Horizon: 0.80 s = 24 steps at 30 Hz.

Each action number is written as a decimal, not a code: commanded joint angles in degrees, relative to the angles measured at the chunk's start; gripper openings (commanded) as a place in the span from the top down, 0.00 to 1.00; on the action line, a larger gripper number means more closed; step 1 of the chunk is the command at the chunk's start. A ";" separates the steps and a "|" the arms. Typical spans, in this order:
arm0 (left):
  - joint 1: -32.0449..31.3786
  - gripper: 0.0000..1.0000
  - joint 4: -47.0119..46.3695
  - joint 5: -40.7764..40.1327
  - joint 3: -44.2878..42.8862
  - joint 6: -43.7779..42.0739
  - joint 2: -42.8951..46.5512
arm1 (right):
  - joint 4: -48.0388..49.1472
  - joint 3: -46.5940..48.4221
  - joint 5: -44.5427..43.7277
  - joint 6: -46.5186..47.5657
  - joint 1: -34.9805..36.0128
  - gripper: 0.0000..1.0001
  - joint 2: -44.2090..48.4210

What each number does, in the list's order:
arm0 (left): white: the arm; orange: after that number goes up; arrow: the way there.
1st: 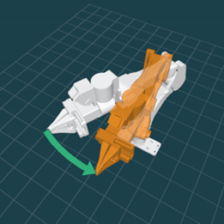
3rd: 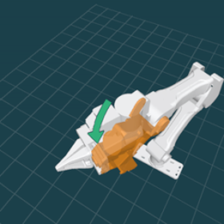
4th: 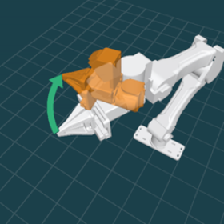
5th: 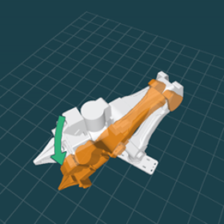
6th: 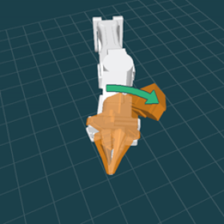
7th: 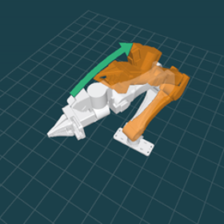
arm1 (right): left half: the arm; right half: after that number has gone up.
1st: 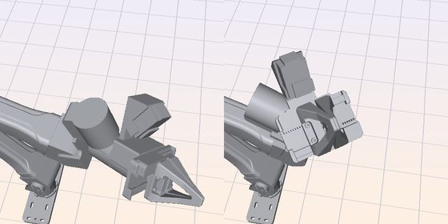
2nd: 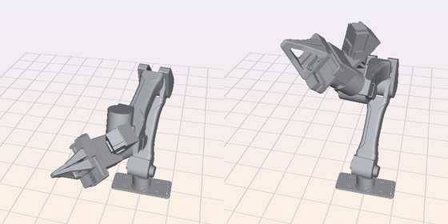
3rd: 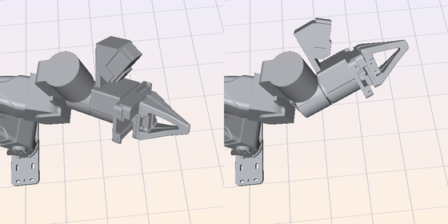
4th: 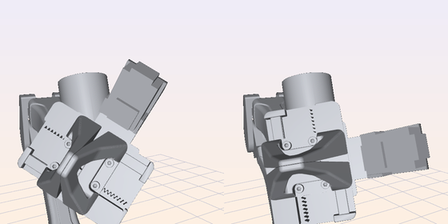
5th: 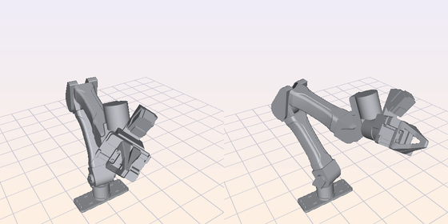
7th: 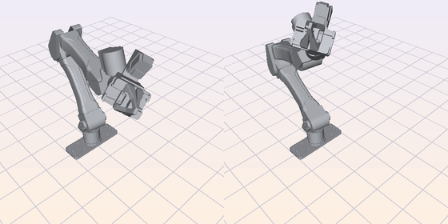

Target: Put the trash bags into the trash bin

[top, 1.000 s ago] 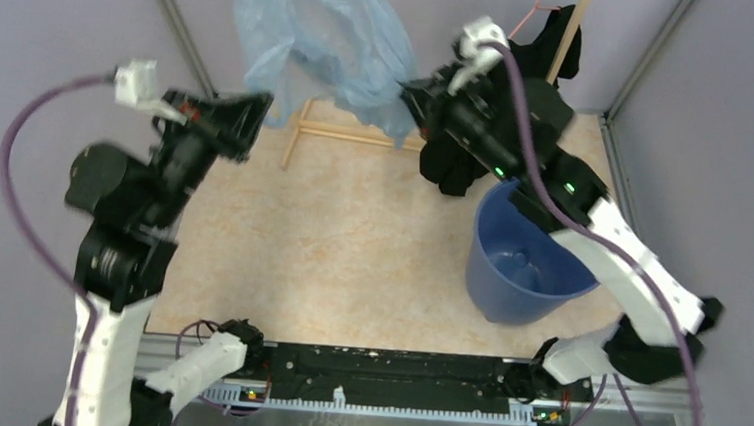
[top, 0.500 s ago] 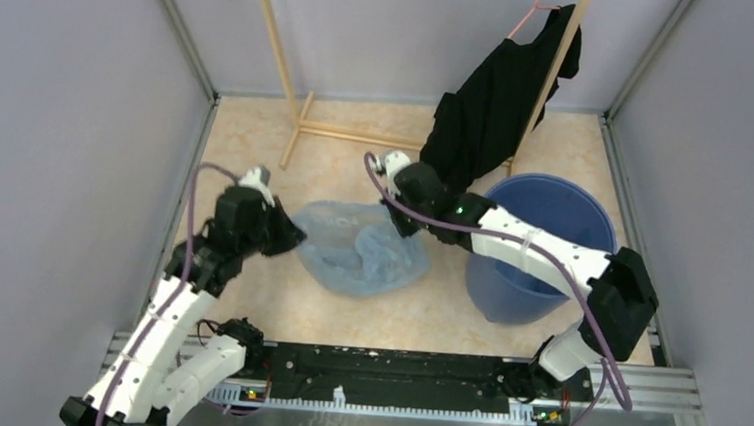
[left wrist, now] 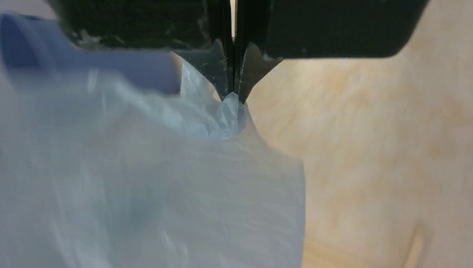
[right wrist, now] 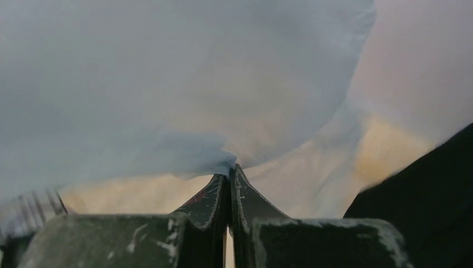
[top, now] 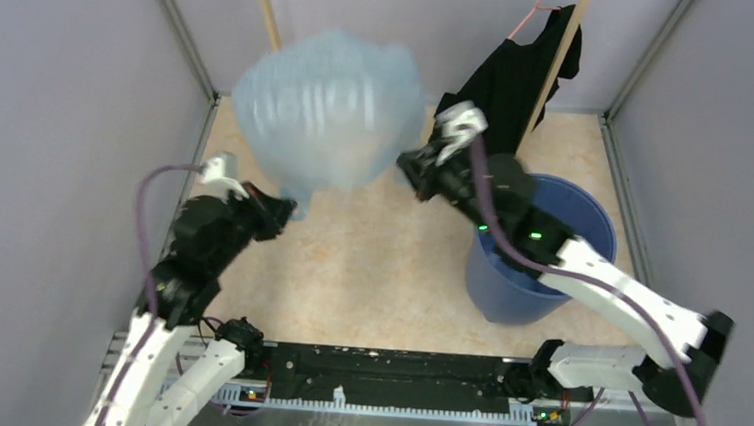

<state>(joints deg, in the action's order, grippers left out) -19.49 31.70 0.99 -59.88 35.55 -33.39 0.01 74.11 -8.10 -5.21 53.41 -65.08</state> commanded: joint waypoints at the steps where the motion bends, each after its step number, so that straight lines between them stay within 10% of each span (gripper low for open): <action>1: 0.06 1.00 8.39 -0.45 14.94 5.85 0.24 | -5.30 -13.39 4.22 -8.20 0.38 1.00 -11.88; 5: 0.07 1.00 9.13 -3.00 6.31 1.71 -1.88 | -8.03 -5.92 3.06 -6.37 0.37 1.00 -12.44; 14: 0.08 1.00 5.29 6.45 -46.85 -8.71 -20.67 | -12.89 26.87 7.44 2.26 1.50 1.00 -7.53; 19: 0.06 1.00 -8.05 4.47 -29.18 -6.84 -10.16 | 1.09 14.11 11.18 2.40 1.61 1.00 2.13; 24: 0.07 1.00 -0.17 -3.74 -3.17 -1.38 -2.65 | 1.42 -5.23 4.13 0.96 1.58 1.00 -0.32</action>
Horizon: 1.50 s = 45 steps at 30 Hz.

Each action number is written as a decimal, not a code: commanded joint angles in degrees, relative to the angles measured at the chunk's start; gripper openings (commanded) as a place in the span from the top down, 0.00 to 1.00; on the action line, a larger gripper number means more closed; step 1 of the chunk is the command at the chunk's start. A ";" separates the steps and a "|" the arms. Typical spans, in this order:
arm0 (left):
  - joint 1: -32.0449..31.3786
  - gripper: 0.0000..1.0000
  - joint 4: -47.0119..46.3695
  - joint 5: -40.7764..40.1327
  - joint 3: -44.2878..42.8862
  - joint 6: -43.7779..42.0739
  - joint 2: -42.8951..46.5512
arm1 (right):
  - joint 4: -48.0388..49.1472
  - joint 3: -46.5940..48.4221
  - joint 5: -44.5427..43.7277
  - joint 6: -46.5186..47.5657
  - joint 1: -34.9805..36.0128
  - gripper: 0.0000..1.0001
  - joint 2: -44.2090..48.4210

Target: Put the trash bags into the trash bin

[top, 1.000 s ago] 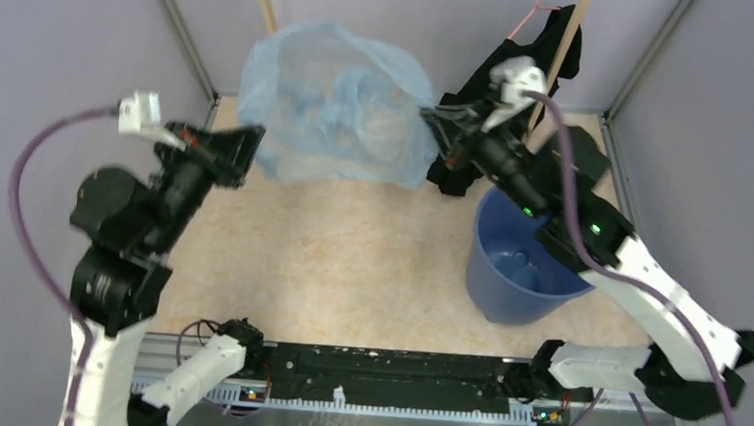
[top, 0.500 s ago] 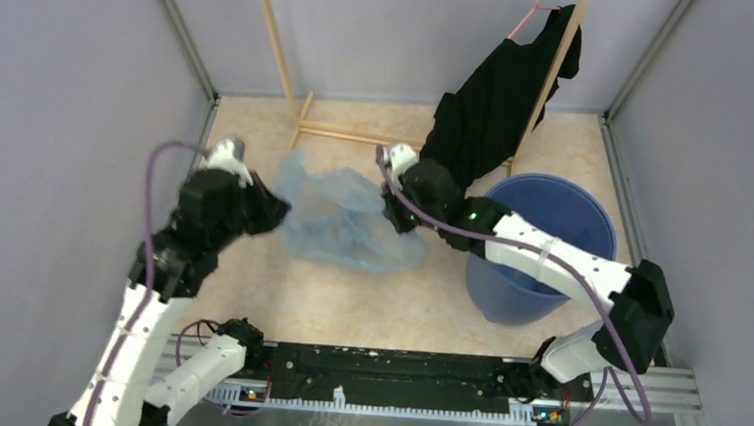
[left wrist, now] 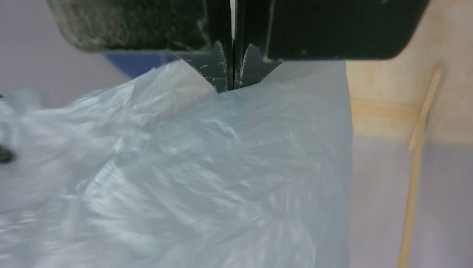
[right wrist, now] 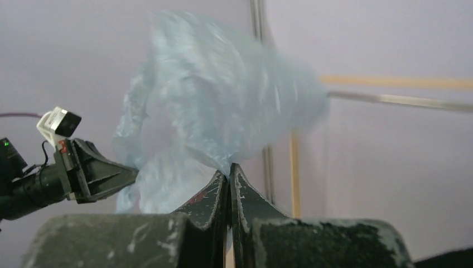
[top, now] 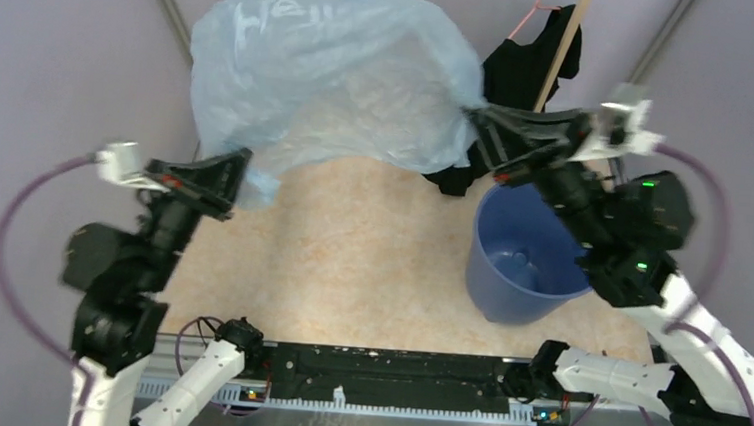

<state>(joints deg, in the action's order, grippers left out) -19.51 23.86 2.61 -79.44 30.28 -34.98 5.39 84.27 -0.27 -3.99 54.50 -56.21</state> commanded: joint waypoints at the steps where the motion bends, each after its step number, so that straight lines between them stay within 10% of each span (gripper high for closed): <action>1: 0.10 1.00 9.81 -5.80 20.86 5.01 -0.39 | -4.88 -18.44 -4.56 -1.50 0.52 1.00 -11.10; 8: 0.12 1.00 14.06 -6.80 29.58 8.36 2.79 | -10.60 -23.21 -4.32 -7.63 0.51 1.00 -18.19; 20: 0.11 1.00 -1.77 2.31 -15.56 -5.75 -17.50 | -10.20 12.98 -1.73 3.49 0.52 1.00 -14.28; 26: 0.08 1.00 -8.93 1.67 -4.14 -6.52 -9.27 | -2.87 1.21 -1.38 5.58 0.51 1.00 -8.84; 36: 0.14 1.00 18.22 -15.13 28.19 5.63 4.49 | -8.38 -24.05 -6.69 -4.41 0.35 1.00 -14.12; 45: 0.11 1.00 10.08 -13.91 8.72 -4.01 -2.17 | -15.76 -3.68 -9.52 0.61 -0.45 1.00 -20.73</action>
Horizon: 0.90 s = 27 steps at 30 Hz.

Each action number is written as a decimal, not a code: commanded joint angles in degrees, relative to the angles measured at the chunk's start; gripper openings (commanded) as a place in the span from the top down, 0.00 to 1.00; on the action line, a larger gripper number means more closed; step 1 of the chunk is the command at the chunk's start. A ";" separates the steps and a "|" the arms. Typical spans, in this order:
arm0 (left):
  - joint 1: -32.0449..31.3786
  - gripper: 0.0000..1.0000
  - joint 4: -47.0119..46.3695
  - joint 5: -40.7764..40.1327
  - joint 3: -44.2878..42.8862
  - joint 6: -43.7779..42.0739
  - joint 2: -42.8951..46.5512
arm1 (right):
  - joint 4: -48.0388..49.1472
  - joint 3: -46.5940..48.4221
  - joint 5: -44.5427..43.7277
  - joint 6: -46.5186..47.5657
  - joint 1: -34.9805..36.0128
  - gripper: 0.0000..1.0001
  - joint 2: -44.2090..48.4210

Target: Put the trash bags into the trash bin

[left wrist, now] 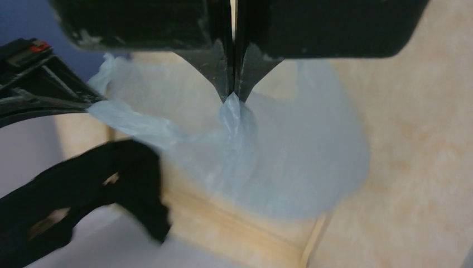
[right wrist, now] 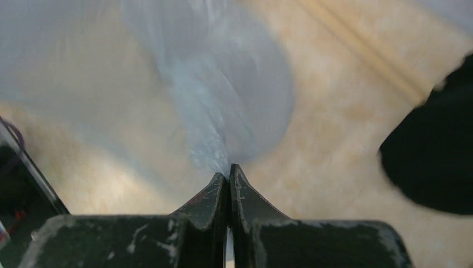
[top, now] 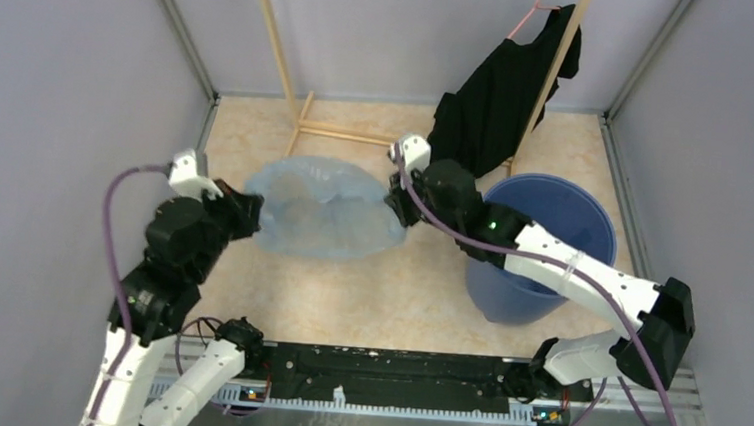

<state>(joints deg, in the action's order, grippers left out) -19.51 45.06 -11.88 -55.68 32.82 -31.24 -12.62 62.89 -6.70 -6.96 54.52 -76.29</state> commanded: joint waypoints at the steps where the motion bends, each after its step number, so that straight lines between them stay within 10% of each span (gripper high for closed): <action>1: 0.09 1.00 -12.95 2.98 -19.90 -8.20 -9.47 | 1.61 21.89 -3.33 5.36 -0.47 1.00 -1.63; 10: 0.14 1.00 -37.69 23.33 -35.95 -16.59 -13.93 | 13.15 37.23 11.53 11.06 0.17 1.00 1.32; 17: 0.09 1.00 -32.22 13.14 -11.20 -14.02 -2.15 | 28.18 9.98 9.56 13.67 0.41 1.00 10.03; 21: 0.13 1.00 -13.13 -1.50 7.40 7.53 2.59 | 19.38 -1.51 1.72 7.95 0.32 1.00 0.68; 27: 0.11 1.00 -12.64 3.06 20.21 17.79 7.90 | 13.05 -4.53 6.35 -5.38 0.20 1.00 -6.43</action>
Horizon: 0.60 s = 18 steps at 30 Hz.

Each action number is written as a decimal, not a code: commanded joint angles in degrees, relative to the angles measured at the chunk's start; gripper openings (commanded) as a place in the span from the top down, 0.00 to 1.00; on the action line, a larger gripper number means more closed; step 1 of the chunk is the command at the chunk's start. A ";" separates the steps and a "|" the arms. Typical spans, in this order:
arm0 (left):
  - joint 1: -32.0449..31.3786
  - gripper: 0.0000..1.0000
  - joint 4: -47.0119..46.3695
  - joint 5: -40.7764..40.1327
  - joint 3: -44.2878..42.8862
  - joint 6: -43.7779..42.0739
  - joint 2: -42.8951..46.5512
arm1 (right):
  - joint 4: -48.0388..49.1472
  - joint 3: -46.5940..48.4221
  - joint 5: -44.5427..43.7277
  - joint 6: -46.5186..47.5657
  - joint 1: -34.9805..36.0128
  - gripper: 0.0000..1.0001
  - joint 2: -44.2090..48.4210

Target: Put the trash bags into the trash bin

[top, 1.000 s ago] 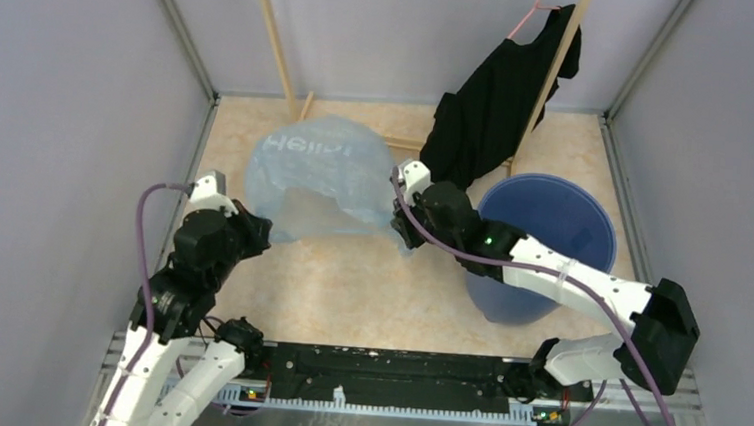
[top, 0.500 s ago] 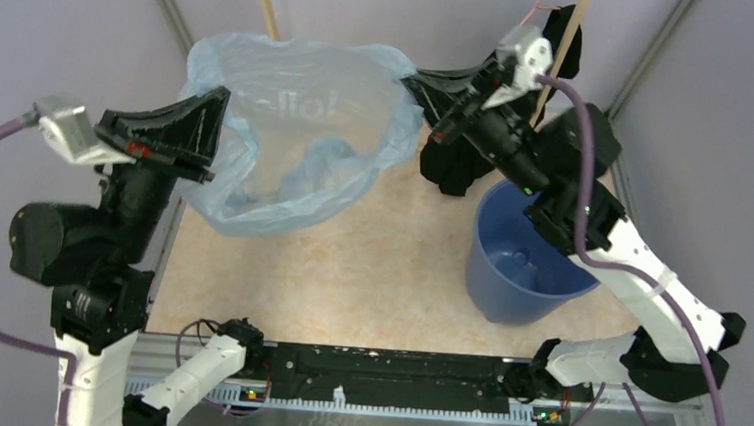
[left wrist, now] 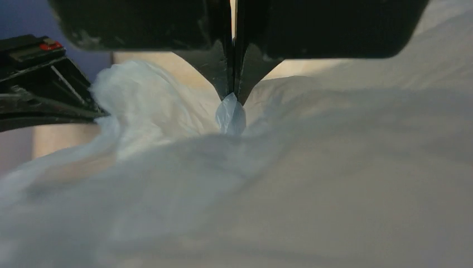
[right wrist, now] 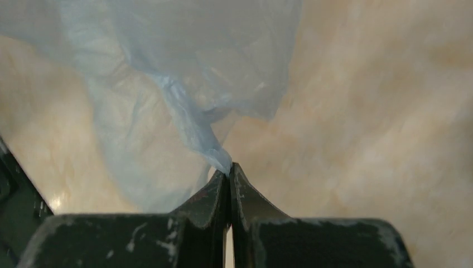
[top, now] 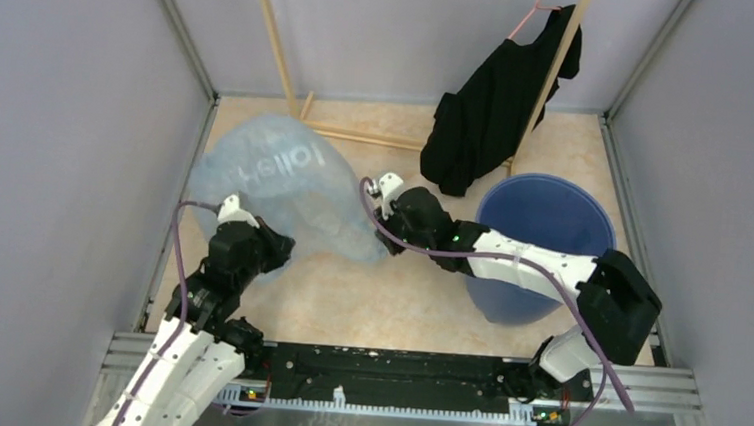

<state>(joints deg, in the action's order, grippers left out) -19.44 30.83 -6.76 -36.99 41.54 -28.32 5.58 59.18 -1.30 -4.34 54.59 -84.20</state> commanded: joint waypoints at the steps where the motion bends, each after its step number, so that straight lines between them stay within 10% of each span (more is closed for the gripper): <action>1: 0.02 1.00 -0.16 -3.23 0.19 7.34 4.75 | -5.01 0.90 0.55 -7.56 -0.21 1.00 2.19; 10: 0.03 1.00 -7.39 13.31 -48.02 -13.92 -19.05 | -12.10 34.95 9.20 -1.93 -1.73 1.00 5.81; 18: 0.02 1.00 -17.11 11.17 -30.38 -12.25 -6.88 | -6.95 22.53 8.37 -5.10 -1.70 1.00 13.60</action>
<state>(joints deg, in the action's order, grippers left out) -19.44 14.41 4.51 -74.67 29.98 -37.50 0.32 87.18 6.48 -8.08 52.71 -68.34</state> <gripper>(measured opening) 0.006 0.005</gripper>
